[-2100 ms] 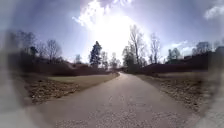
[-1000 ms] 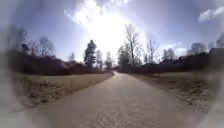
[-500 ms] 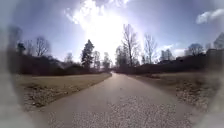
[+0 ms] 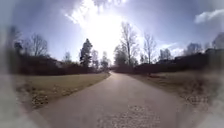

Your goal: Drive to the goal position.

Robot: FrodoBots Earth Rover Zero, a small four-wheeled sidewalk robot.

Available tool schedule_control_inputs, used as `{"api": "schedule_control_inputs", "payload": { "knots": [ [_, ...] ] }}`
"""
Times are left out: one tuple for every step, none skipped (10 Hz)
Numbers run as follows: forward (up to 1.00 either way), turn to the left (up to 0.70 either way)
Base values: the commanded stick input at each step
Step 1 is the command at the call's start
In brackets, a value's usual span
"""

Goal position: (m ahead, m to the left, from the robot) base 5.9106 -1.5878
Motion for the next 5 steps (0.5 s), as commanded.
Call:
{"api": "schedule_control_inputs", "payload": {
  "knots": [
    [1.0, 0.0],
    [1.0, 0.0],
    [1.0, 0.0],
    [1.0, 0.0],
    [1.0, 0.0]
  ]
}}
